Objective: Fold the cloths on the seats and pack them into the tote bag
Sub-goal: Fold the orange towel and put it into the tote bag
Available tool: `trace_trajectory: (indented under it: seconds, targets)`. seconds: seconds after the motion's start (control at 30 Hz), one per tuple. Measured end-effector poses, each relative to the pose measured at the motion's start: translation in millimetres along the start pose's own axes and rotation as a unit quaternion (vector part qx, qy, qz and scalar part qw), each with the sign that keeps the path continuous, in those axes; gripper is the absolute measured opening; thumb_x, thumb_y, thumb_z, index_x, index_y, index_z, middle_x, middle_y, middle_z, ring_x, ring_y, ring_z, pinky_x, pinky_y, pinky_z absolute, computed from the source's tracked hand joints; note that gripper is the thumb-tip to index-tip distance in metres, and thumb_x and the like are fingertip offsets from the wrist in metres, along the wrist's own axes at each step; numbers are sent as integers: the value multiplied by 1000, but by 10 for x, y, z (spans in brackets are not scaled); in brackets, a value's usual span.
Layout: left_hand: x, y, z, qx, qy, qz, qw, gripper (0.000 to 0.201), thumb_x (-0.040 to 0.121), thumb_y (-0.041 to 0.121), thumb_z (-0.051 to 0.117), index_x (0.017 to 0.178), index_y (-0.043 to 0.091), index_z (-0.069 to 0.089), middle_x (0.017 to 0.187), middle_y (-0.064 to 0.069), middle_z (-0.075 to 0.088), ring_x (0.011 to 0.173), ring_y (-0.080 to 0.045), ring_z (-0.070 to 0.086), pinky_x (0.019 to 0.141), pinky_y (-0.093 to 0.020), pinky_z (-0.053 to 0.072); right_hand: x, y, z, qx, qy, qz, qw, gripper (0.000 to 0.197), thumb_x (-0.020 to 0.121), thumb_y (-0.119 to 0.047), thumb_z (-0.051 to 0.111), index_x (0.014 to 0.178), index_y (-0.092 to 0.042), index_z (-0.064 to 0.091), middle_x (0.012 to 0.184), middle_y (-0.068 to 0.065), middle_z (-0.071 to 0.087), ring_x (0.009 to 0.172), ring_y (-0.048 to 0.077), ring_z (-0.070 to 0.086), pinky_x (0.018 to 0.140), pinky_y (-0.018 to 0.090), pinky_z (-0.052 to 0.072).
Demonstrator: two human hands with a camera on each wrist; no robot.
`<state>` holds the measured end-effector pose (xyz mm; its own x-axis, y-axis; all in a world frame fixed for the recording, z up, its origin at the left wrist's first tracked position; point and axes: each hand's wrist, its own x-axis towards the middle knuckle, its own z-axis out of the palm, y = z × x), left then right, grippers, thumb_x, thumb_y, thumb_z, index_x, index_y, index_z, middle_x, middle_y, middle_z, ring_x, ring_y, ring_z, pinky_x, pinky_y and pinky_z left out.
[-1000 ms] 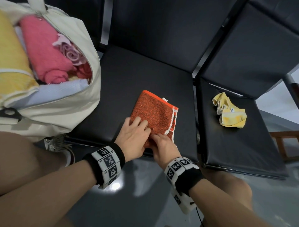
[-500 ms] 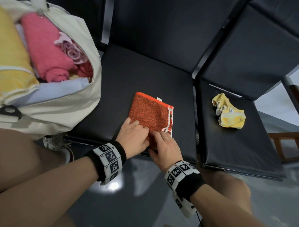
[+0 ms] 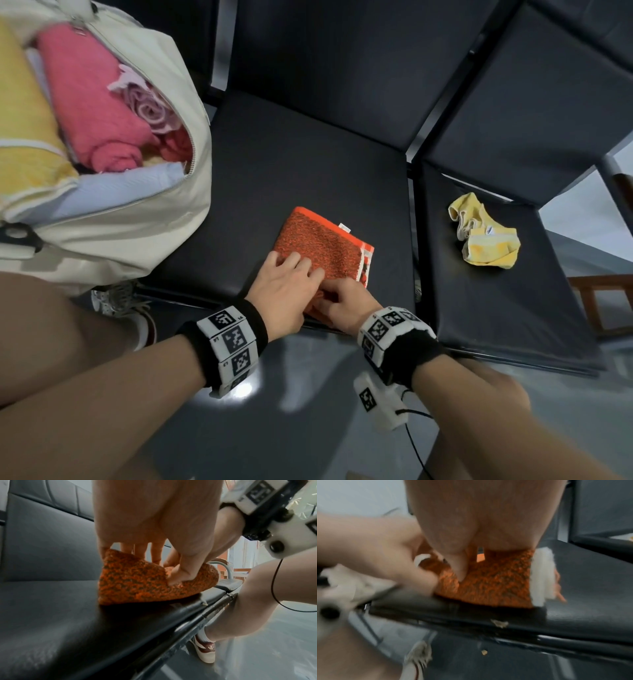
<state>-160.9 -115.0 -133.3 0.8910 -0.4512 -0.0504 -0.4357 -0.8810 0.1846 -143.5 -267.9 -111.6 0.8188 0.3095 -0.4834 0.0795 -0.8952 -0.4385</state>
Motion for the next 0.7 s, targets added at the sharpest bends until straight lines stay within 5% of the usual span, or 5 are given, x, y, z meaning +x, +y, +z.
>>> trace_trajectory:
  seconds: [0.17, 0.3, 0.47, 0.6, 0.7]
  targets:
    - [-1, 16, -17, -14, 5, -11, 1000, 33, 79, 29, 59, 110, 19, 55, 104, -2, 65, 106, -25, 57, 90, -41, 36, -92, 62, 23, 9, 46, -18, 999, 30, 85, -21, 69, 114, -16, 62, 106, 0, 66, 99, 17, 60, 83, 20, 40]
    - [29, -14, -16, -57, -7, -59, 997, 29, 85, 36, 50, 109, 21, 52, 107, -2, 68, 109, -26, 58, 94, -38, 35, -202, 108, 228, -58, 158, -69, 983, 36, 72, -30, 64, 104, -18, 53, 103, -2, 56, 97, 22, 54, 84, 36, 48]
    - [30, -28, -35, -95, -22, -104, 990, 24, 87, 37, 47, 105, 22, 52, 103, -4, 70, 105, -28, 62, 93, -39, 38, -247, 60, 291, -188, 171, -86, 963, 45, 68, -27, 65, 113, -18, 61, 107, 0, 58, 100, 26, 56, 78, 42, 52]
    - [-19, 2, -32, -46, 29, -70, 996, 28, 82, 37, 50, 105, 21, 56, 109, -2, 60, 106, -26, 53, 89, -43, 35, -180, -14, 289, -201, 154, -53, 966, 43, 76, -41, 40, 103, -18, 65, 96, 1, 61, 91, 28, 59, 70, 41, 53]
    - [-42, -26, -80, -29, 58, -47, 997, 32, 68, 33, 54, 98, 22, 58, 104, -2, 56, 101, -26, 49, 84, -44, 37, -111, -62, 227, -180, 116, -29, 976, 53, 79, -46, 32, 107, -17, 66, 99, 5, 60, 96, 28, 56, 79, 40, 50]
